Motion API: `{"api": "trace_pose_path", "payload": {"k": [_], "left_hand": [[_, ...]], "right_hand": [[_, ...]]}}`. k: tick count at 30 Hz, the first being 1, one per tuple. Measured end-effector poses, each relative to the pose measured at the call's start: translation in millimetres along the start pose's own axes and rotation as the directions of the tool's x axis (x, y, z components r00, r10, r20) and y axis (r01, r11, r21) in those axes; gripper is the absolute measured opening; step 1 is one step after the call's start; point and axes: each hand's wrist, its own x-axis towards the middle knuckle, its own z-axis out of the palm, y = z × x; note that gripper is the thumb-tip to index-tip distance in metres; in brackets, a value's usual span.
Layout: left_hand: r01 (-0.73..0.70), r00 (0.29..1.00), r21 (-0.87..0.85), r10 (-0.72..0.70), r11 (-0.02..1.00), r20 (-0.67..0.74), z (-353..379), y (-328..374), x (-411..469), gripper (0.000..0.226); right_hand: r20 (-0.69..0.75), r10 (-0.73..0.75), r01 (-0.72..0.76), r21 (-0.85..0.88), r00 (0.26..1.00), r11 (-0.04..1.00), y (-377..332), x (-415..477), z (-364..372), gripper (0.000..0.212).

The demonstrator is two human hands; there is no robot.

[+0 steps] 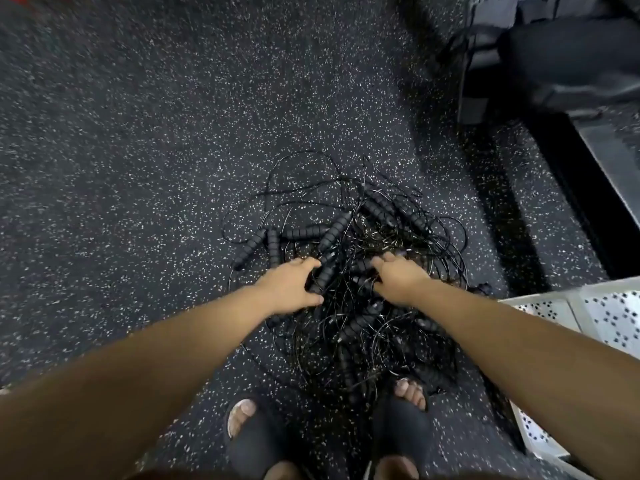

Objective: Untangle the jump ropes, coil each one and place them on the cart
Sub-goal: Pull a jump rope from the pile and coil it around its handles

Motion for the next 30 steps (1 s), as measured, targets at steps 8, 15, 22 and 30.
{"api": "trace_pose_path", "payload": {"k": [8, 15, 22, 30], "left_hand": [[0.083, 0.996, -0.092, -0.084, 0.992, -0.015, 18.4, -13.2, 41.9, 0.077], [0.09, 0.995, -0.189, -0.095, 0.978, -0.021, 31.8, -25.2, 49.2, 0.075], [0.05, 0.997, -0.194, -0.062, 0.98, -0.055, 17.6, -19.2, 44.6, 0.075], [-0.026, 0.995, -0.27, -0.001, 0.962, -0.1, -46.7, 15.8, 14.3, 0.081]], "right_hand": [[-0.019, -0.041, 0.035, -0.244, 0.999, 0.969, 1.5, 52.3, 19.5, 0.054], [-0.049, -0.021, 0.001, -0.369, 0.999, 0.929, 6.5, 78.9, 31.3, 0.056], [-0.101, -0.125, 0.078, -0.383, 0.987, 0.921, 16.2, 62.9, 15.5, 0.044], [-0.329, -0.187, 0.108, -0.243, 0.926, 0.964, -7.5, -21.6, -74.2, 0.039]]}}
